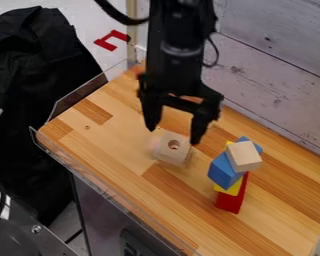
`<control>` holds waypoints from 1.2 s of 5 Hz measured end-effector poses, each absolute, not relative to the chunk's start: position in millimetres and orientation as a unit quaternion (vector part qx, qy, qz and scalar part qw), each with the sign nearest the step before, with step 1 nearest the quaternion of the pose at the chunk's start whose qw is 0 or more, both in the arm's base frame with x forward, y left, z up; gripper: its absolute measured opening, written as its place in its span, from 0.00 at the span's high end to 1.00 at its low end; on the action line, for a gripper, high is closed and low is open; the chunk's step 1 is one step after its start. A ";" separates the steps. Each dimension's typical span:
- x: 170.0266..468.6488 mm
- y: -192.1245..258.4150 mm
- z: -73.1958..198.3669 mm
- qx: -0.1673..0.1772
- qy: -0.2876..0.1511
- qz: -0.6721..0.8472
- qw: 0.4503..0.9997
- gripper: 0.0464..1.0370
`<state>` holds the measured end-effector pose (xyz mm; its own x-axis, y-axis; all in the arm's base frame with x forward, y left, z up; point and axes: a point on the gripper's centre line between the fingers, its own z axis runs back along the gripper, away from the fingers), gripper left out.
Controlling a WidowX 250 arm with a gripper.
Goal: Put the cube with a hole on top of the tower
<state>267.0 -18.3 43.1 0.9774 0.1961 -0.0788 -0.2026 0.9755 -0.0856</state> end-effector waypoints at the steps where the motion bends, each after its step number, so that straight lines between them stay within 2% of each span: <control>1: 272.5 -21.6 31.8 -0.039 0.049 0.108 0.992 0.04; 2: 274.8 -21.5 17.4 -0.032 0.062 0.108 0.992 0.04; 6: 273.8 -10.9 9.7 -0.014 0.068 0.104 0.992 0.04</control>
